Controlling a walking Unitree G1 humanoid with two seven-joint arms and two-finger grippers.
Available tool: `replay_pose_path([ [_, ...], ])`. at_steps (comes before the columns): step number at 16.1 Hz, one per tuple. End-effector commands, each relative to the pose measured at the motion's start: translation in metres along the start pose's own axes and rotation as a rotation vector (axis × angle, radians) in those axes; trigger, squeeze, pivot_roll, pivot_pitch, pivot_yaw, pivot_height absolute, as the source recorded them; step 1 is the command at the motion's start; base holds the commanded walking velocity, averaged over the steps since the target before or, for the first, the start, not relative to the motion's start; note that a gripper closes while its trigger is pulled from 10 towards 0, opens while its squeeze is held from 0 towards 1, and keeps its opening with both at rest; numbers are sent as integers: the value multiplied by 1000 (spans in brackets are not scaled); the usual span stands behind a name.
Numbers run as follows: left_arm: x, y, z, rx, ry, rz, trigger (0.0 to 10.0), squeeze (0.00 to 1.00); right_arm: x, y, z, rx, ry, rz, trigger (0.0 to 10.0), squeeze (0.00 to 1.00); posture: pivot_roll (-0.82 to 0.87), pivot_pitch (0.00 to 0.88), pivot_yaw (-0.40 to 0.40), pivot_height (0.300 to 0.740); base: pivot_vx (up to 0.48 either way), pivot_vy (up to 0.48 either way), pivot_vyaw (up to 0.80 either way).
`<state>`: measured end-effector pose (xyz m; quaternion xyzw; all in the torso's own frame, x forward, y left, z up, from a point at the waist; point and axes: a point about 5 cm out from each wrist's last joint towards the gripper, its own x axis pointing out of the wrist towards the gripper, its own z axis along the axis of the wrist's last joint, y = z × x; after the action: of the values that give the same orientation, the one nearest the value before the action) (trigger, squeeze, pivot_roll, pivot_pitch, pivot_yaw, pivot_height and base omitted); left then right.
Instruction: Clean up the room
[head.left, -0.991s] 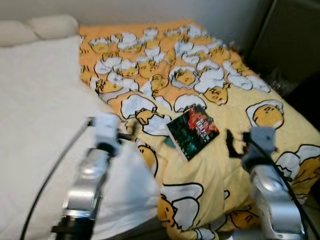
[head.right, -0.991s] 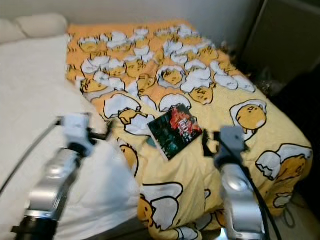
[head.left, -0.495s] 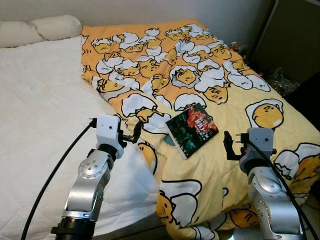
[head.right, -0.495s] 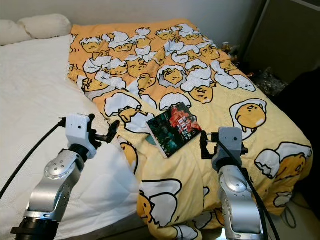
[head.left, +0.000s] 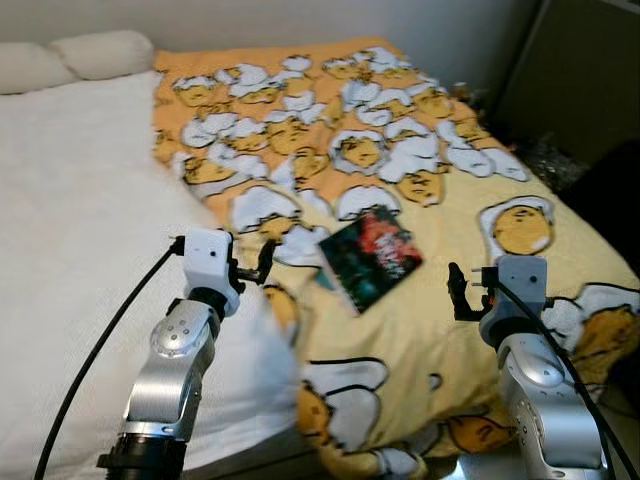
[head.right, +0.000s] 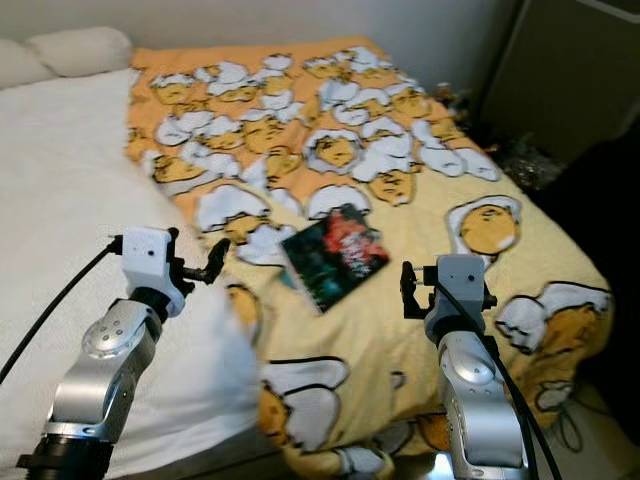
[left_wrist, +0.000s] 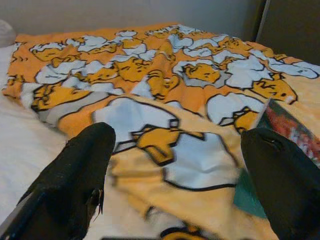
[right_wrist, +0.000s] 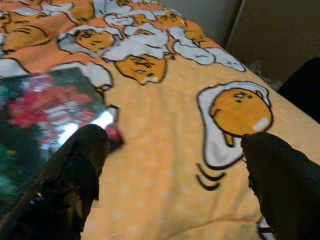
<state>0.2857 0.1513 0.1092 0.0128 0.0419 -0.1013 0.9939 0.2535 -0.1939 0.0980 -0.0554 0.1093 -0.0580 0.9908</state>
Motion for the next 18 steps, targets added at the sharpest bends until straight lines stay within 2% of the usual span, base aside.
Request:
replay_pose_path([
  [1, 0, -3, -1, 4, 5, -6, 10000, 0, 0, -3, 4, -13, -15, -8, 10000, 0, -17, 0, 18, 740, 0, -480, 0],
  [2, 0, -3, -2, 6, 6, -6, 10000, 0, -1, -2, 4, -15, -14, -7, 10000, 0, -18, 0, 19, 740, 0, -480, 0],
  [5, 1, -2, -4, 0, 26, 1, 10000, 0, -1, -2, 4, -17, -14, -8, 10000, 0, -22, 0, 23, 740, 0, 0, 0],
  [11, 5, -4, 1, 27, -5, -23, 10000, 0, -3, -1, 2, -6, -1, -18, 10000, 0, -30, 0, 36, 740, 0, 0, 0],
  [15, 7, -3, 0, 29, 3, -22, 10000, 0, -4, -2, 2, 12, -3, -33, 10000, 0, -36, 0, 43, 740, 0, 477, -770],
  [18, 9, 2, 0, 18, 12, 16, 10000, 0, -3, 0, 6, 22, -27, -11, 10000, 0, -32, 0, 38, 740, 0, 0, 0],
])
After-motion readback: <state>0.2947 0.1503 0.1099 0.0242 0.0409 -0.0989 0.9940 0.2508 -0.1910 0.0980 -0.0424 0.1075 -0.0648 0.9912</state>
